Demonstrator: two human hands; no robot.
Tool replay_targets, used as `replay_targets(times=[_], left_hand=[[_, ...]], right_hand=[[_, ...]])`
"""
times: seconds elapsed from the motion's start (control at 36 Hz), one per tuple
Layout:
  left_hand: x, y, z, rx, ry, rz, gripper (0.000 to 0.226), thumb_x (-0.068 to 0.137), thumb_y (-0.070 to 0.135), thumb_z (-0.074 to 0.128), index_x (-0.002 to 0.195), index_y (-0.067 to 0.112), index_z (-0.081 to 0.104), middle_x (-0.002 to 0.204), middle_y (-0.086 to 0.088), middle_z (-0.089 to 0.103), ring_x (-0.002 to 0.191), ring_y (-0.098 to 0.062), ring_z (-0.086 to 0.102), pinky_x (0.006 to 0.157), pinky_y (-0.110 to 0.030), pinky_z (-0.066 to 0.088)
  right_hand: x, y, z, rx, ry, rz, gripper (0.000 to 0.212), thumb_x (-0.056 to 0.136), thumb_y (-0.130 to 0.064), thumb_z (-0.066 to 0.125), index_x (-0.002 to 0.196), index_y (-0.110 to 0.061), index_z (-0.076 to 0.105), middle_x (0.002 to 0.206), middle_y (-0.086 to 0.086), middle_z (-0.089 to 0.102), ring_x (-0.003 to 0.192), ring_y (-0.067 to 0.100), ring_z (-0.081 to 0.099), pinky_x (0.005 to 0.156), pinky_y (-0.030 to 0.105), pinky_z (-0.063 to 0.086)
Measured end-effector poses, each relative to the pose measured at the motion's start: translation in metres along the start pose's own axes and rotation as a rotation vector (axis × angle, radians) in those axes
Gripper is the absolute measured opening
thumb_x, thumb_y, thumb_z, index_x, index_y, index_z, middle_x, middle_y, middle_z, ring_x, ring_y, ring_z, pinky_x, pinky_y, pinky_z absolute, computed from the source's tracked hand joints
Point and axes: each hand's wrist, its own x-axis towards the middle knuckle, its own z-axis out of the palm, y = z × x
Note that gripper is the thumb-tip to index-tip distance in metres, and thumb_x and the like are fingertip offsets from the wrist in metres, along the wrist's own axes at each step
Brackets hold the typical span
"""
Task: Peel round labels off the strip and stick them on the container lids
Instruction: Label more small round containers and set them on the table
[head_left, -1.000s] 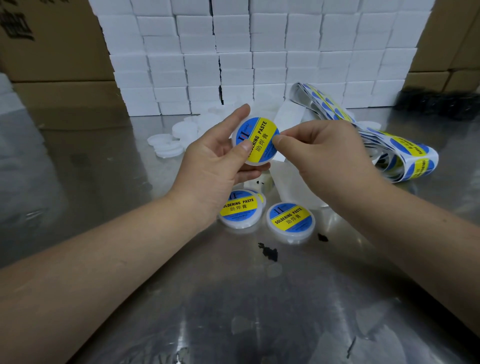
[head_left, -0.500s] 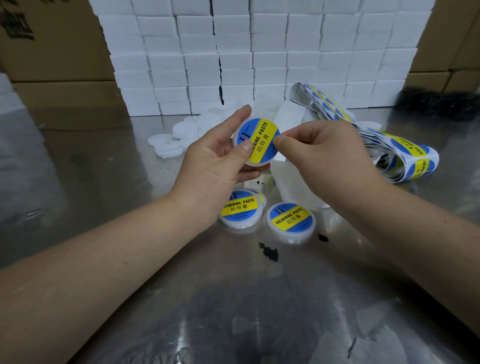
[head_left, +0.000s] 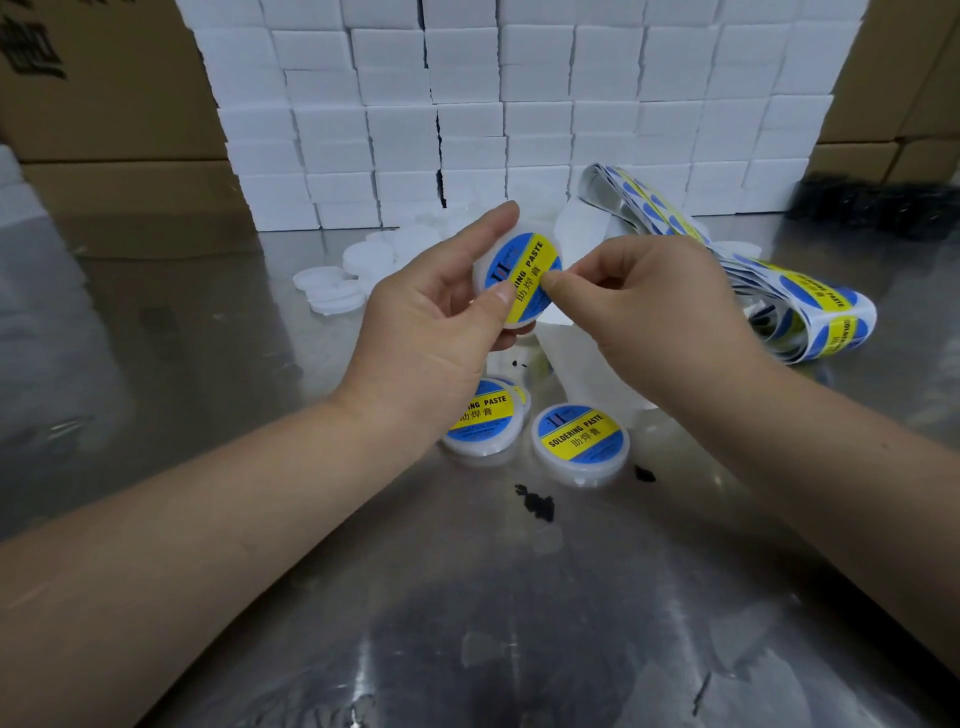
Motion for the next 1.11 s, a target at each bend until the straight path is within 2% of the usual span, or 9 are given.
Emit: replay_targets(times=[0.19,0.33,0.5,0.64,0.78,0.89,0.94,1.0,1.11], left_hand=[[0.002,-0.001,0.001,0.056,0.055,-0.054,0.042,0.094,-0.001,0.044,0.106,0.039,0.047,0.095,0.007,0.064,0.065,-0.009,0.069,0.056,-0.017,0.05],[-0.002,-0.003,0.001,0.11,0.022,-0.068,0.036,0.097,0.006,0.041,0.114,0.037,0.043,0.099,0.014,0.06,0.077,-0.002,0.066,0.068,-0.027,0.057],[-0.003,-0.005,0.0,0.314,0.004,0.001,0.025,0.097,0.017,0.041,0.1,0.042,0.048,0.078,0.018,0.056,0.055,0.004,0.054,0.055,-0.013,0.045],[0.001,-0.006,-0.001,0.446,0.03,0.055,0.019,0.089,0.035,0.039,0.104,0.037,0.05,0.09,0.017,0.06,0.088,-0.004,0.059,0.082,-0.024,0.048],[0.006,-0.01,-0.006,0.517,0.083,0.02,0.017,0.096,0.032,0.041,0.094,0.042,0.054,0.08,0.021,0.059,0.074,0.0,0.056,0.074,-0.026,0.047],[0.011,-0.019,-0.014,0.569,-0.017,-0.207,0.027,0.098,0.028,0.039,0.108,0.029,0.063,0.099,0.012,0.064,0.099,-0.008,0.058,0.09,-0.027,0.045],[0.014,-0.025,-0.017,0.657,-0.09,-0.296,0.026,0.098,0.035,0.036,0.1,0.034,0.062,0.101,0.008,0.061,0.097,-0.01,0.054,0.088,-0.027,0.041],[0.018,-0.03,-0.021,0.746,-0.107,-0.317,0.026,0.098,0.041,0.032,0.091,0.031,0.055,0.098,0.003,0.053,0.098,-0.016,0.048,0.082,-0.025,0.032],[0.032,-0.035,-0.039,0.747,0.008,-0.34,0.03,0.098,0.03,0.033,0.114,0.031,0.058,0.131,0.003,0.053,0.115,-0.014,0.045,0.083,-0.017,0.03]], right_hand=[[-0.001,-0.002,0.0,0.036,-0.021,-0.003,0.02,0.079,-0.043,0.058,0.068,-0.027,0.054,0.064,-0.008,0.057,0.057,0.006,0.047,0.059,0.028,0.037],[-0.005,-0.013,-0.008,-0.014,-0.101,-0.094,0.032,0.083,-0.056,0.039,0.081,-0.028,0.056,0.075,-0.007,0.061,0.074,0.014,0.053,0.069,0.034,0.042],[-0.007,-0.015,-0.006,-0.309,-0.176,-0.23,0.037,0.092,-0.045,0.035,0.063,-0.023,0.029,0.061,-0.006,0.038,0.056,0.008,0.035,0.049,0.024,0.025],[-0.008,-0.016,-0.006,-0.31,-0.17,-0.246,0.037,0.092,-0.046,0.032,0.064,-0.023,0.029,0.063,-0.004,0.041,0.059,0.015,0.038,0.054,0.038,0.019],[-0.008,-0.014,-0.008,-0.297,-0.092,-0.237,0.05,0.093,-0.049,0.024,0.081,-0.012,0.056,0.082,0.004,0.063,0.082,0.026,0.054,0.068,0.035,0.038],[0.0,-0.008,-0.008,-0.397,-0.012,-0.132,0.039,0.09,-0.052,0.031,0.097,-0.023,0.056,0.096,-0.003,0.065,0.09,0.022,0.052,0.067,0.03,0.028],[0.004,-0.003,-0.007,-0.509,-0.052,-0.088,0.039,0.088,-0.052,0.038,0.11,-0.024,0.056,0.107,-0.004,0.064,0.1,0.021,0.053,0.069,0.028,0.027],[0.005,0.001,-0.006,-0.59,-0.118,-0.059,0.041,0.086,-0.053,0.042,0.11,-0.023,0.056,0.106,-0.003,0.063,0.101,0.021,0.054,0.068,0.028,0.027],[0.003,0.001,-0.004,-0.699,-0.221,-0.03,0.038,0.084,-0.052,0.045,0.103,-0.022,0.059,0.103,0.0,0.061,0.087,0.022,0.049,0.067,0.03,0.026]])
